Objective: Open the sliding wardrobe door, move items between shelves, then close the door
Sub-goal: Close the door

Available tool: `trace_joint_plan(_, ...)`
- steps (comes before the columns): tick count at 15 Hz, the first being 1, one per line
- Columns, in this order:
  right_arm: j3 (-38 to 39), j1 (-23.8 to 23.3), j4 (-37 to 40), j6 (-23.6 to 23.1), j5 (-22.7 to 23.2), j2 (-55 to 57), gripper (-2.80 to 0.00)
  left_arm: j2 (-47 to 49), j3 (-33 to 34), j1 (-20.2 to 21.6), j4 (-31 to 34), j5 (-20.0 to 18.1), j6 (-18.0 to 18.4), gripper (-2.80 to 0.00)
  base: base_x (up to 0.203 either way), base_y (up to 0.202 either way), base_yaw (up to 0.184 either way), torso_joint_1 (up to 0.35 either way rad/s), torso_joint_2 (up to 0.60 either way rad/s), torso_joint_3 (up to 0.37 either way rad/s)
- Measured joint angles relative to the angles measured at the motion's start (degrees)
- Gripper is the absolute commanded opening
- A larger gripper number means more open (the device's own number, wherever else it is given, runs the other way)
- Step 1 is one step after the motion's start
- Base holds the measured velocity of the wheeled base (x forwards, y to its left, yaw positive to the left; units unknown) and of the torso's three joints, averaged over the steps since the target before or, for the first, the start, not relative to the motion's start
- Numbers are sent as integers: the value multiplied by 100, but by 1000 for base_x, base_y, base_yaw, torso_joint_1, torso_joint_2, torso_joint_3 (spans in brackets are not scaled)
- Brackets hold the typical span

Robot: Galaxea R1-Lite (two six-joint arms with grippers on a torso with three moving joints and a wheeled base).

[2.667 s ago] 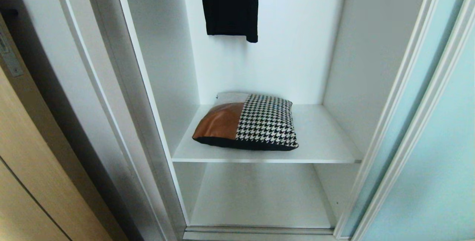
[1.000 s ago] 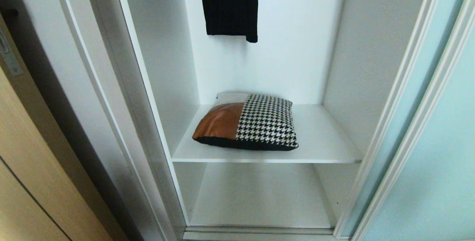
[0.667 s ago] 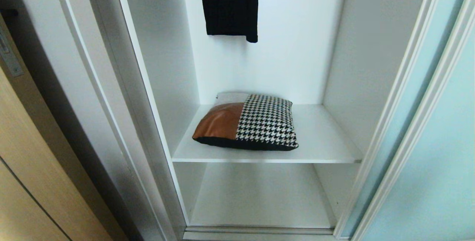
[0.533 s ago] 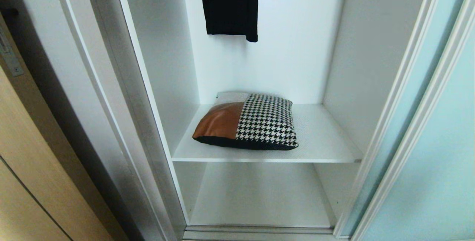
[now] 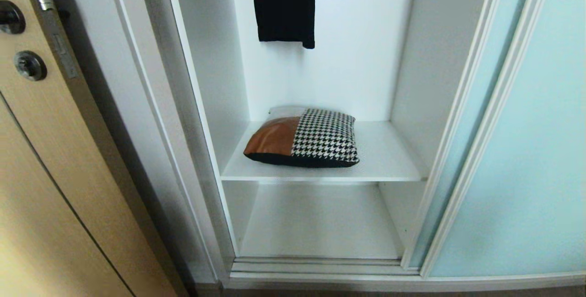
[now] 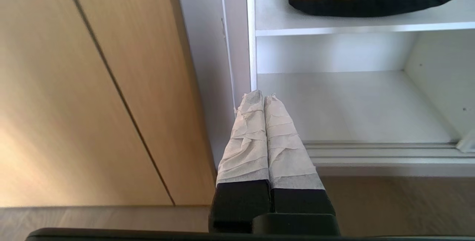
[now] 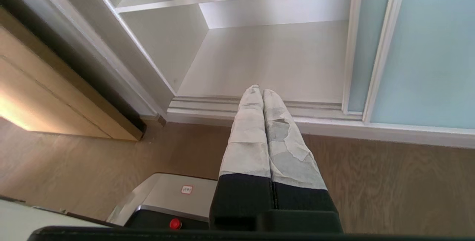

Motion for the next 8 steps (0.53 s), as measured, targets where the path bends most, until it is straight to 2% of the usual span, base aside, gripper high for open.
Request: trace_joint_plan(8, -540, -188, 7, -53, -260, 218, -280, 0, 0, 0, -1, 4, -15, -280, 0, 0, 0, 0, 0, 0)
